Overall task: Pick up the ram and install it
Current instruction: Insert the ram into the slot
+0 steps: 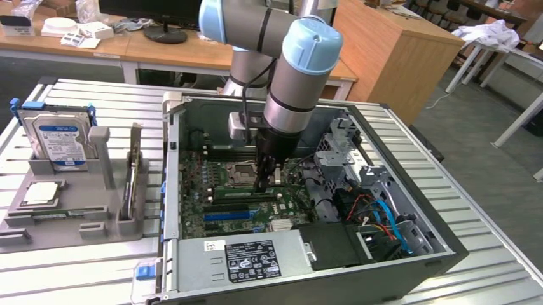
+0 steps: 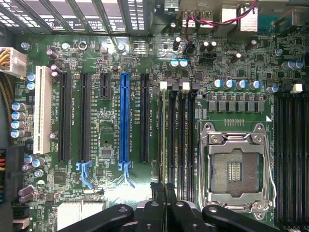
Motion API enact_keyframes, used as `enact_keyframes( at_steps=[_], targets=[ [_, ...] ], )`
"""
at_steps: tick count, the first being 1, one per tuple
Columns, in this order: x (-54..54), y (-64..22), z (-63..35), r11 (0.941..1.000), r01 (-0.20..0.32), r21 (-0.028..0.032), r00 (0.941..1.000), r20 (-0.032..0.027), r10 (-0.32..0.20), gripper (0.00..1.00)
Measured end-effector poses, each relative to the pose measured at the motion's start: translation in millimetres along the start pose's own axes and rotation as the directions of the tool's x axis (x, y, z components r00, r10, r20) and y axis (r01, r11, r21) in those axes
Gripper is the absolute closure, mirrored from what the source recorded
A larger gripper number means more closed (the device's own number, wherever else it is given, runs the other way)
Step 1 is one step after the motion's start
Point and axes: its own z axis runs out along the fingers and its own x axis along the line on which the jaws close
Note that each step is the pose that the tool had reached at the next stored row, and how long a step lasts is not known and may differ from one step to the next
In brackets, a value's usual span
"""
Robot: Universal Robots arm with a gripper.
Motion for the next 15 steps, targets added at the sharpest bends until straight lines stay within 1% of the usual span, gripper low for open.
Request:
enact_keyframes(
  at_steps=[15],
  targets=[
    [0.0,-0.1,1.3,1.0000,0.000,0.0000,1.0000,0.0001,0.000,0.88]
  ],
)
